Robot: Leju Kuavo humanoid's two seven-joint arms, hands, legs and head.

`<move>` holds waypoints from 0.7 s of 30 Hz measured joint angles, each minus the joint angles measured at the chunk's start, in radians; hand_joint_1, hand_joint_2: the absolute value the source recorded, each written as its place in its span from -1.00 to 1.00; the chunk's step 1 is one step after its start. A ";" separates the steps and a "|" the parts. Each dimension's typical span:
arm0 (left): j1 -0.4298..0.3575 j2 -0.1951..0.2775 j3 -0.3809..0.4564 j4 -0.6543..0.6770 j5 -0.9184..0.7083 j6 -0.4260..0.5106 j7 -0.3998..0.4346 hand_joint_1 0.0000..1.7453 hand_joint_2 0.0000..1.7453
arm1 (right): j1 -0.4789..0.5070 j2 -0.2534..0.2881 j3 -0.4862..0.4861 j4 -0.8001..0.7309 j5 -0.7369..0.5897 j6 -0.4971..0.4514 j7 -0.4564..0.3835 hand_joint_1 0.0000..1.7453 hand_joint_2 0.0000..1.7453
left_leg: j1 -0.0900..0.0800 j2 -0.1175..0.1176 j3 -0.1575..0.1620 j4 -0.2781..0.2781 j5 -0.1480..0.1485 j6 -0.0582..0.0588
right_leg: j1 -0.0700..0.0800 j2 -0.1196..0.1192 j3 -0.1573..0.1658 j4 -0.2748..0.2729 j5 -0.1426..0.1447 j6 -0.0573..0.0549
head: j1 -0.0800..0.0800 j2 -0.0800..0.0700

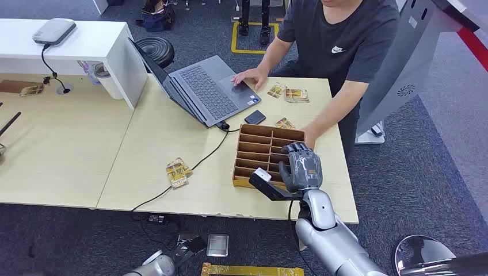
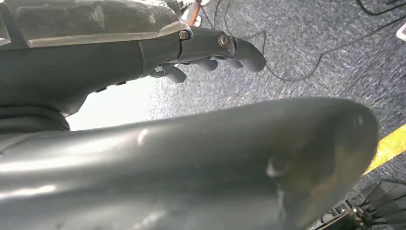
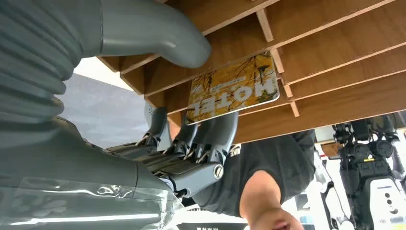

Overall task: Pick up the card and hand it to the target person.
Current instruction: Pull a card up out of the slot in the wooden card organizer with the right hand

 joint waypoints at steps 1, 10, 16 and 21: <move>0.001 0.000 0.000 0.000 0.000 0.001 -0.001 -1.00 -1.00 | 0.001 0.001 0.001 -0.001 -0.002 0.002 -0.003 0.35 1.00 | 0.000 0.000 0.000 0.000 0.000 0.000 | 0.000 0.000 0.000 0.000 0.000 0.000 | 0.000 0.000; 0.002 -0.001 -0.005 -0.003 -0.003 0.005 -0.006 -1.00 -1.00 | 0.015 0.016 0.015 -0.002 -0.018 -0.003 -0.027 1.00 1.00 | 0.000 0.001 0.002 0.000 0.000 0.000 | 0.000 0.001 0.002 -0.001 0.000 0.000 | 0.000 0.000; 0.004 0.000 -0.001 -0.003 0.003 0.010 -0.005 -1.00 -1.00 | 0.013 0.019 0.024 -0.007 -0.019 -0.004 -0.028 1.00 1.00 | 0.000 0.001 0.004 -0.004 0.002 0.000 | 0.000 0.000 0.004 -0.004 0.002 -0.001 | 0.000 0.000; 0.008 0.002 0.004 -0.003 0.010 0.015 -0.008 -1.00 -1.00 | 0.004 0.021 0.025 -0.029 -0.022 -0.022 -0.037 1.00 1.00 | 0.000 0.002 0.001 -0.001 0.000 0.000 | 0.000 0.002 0.001 -0.001 0.001 0.000 | 0.000 0.000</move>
